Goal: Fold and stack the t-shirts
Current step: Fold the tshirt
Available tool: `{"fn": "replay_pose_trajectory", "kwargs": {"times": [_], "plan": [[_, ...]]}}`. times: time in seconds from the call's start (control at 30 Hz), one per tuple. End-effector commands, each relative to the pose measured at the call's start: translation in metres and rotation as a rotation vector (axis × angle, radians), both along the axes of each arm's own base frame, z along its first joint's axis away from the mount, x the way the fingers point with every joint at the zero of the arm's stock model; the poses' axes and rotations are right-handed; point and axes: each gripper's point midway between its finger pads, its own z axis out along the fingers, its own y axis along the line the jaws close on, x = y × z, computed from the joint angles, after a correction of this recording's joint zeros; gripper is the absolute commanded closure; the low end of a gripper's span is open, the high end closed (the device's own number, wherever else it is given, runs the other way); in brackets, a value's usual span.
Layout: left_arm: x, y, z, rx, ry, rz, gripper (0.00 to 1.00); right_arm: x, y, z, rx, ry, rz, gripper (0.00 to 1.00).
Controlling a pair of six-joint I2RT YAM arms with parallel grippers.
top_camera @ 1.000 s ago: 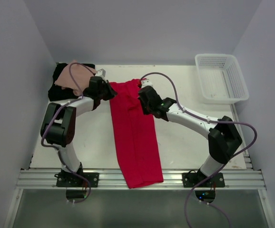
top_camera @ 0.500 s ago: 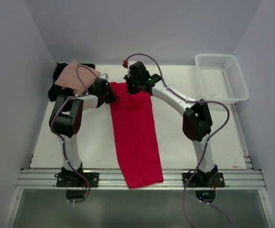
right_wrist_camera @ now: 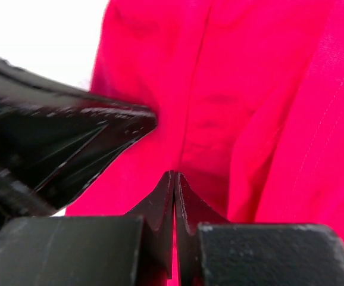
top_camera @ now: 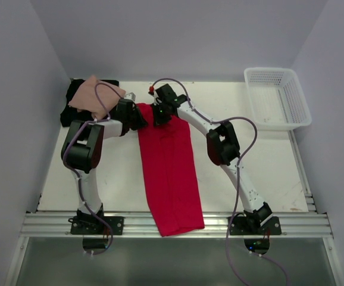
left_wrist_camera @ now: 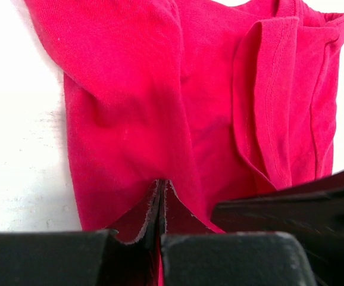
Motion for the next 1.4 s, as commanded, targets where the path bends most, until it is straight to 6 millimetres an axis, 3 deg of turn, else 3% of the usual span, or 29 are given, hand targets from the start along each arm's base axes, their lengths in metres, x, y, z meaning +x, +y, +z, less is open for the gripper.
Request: {"fn": "replay_pose_trajectory", "kwargs": {"times": [0.0, 0.13, 0.23, 0.6, 0.7, 0.73, 0.9, 1.13, 1.37], "plan": [[-0.011, 0.001, -0.001, 0.010, 0.016, -0.012, 1.00, 0.010, 0.001, 0.014, 0.032, -0.009, -0.035, 1.00], [-0.012, 0.001, 0.002, 0.010, 0.013, -0.016, 1.00, 0.023, -0.014, 0.004, -0.047, -0.049, -0.118, 1.00], [-0.013, 0.001, 0.000, 0.012, 0.017, -0.017, 1.00, 0.039, -0.038, 0.005, -0.147, -0.121, -0.229, 1.00], [-0.016, 0.002, -0.010, 0.020, 0.036, -0.017, 1.00, 0.065, -0.084, 0.028, -0.311, -0.276, -0.407, 1.00], [-0.017, 0.004, -0.014, 0.027, 0.044, -0.018, 1.00, 0.064, -0.090, 0.029, -0.314, -0.274, -0.411, 1.00], [-0.016, 0.004, -0.014, 0.028, 0.043, -0.019, 1.00, 0.065, -0.091, 0.040, -0.298, -0.289, -0.419, 1.00], [-0.016, 0.003, -0.017, 0.027, 0.049, -0.021, 1.00, 0.070, -0.098, 0.053, -0.277, -0.319, -0.418, 1.00], [-0.017, 0.005, -0.018, 0.035, 0.053, -0.020, 1.00, 0.076, -0.121, 0.041, -0.335, -0.292, -0.456, 1.00], [-0.016, 0.005, -0.016, 0.035, 0.050, -0.021, 1.00, 0.067, -0.144, 0.041, -0.409, -0.306, -0.507, 1.00]]}}
